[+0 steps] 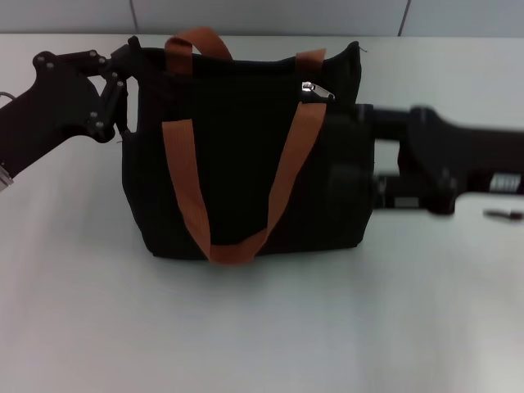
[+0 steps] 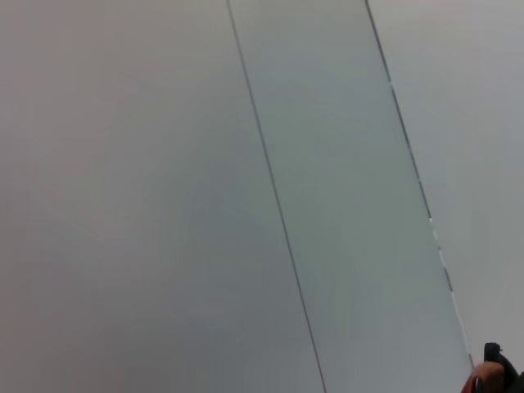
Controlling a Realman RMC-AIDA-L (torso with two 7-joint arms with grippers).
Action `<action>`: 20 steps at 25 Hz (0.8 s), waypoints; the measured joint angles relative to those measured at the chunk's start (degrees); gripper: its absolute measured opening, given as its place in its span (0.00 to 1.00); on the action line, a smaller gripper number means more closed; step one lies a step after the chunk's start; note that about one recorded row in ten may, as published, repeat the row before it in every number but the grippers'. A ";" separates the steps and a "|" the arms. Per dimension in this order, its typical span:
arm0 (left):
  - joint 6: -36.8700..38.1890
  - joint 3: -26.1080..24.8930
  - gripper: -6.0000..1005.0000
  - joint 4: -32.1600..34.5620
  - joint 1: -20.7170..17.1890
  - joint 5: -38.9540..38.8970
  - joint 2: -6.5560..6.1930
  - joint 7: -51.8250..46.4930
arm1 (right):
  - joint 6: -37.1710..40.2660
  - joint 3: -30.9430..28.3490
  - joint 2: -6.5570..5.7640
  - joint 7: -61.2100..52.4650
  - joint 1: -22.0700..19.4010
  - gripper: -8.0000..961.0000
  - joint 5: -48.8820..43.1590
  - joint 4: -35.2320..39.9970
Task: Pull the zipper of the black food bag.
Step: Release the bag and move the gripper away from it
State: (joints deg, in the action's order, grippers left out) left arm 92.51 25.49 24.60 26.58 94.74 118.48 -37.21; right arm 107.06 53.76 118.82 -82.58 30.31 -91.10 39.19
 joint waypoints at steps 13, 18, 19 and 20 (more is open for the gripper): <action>-3.05 0.19 0.13 0.69 0.24 0.30 -0.26 -9.08 | -4.15 -0.17 0.23 21.55 -4.50 0.73 -11.60 -10.04; -4.39 1.68 0.14 1.48 -0.10 0.41 -1.21 -16.26 | -4.26 -0.48 0.21 21.75 -4.55 0.73 -11.64 -10.27; -4.08 1.69 0.14 1.83 -0.40 0.36 -1.30 -17.16 | -4.33 -0.50 0.21 21.79 -4.56 0.73 -11.65 -10.28; -3.76 1.73 0.15 2.46 -0.68 0.35 -1.30 -17.84 | -4.33 -0.50 0.21 21.79 -4.56 0.73 -11.65 -10.28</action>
State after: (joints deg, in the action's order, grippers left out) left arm 88.75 27.21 27.06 25.90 95.09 117.18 -55.05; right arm 102.73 53.27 119.04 -60.80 25.75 -102.75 28.91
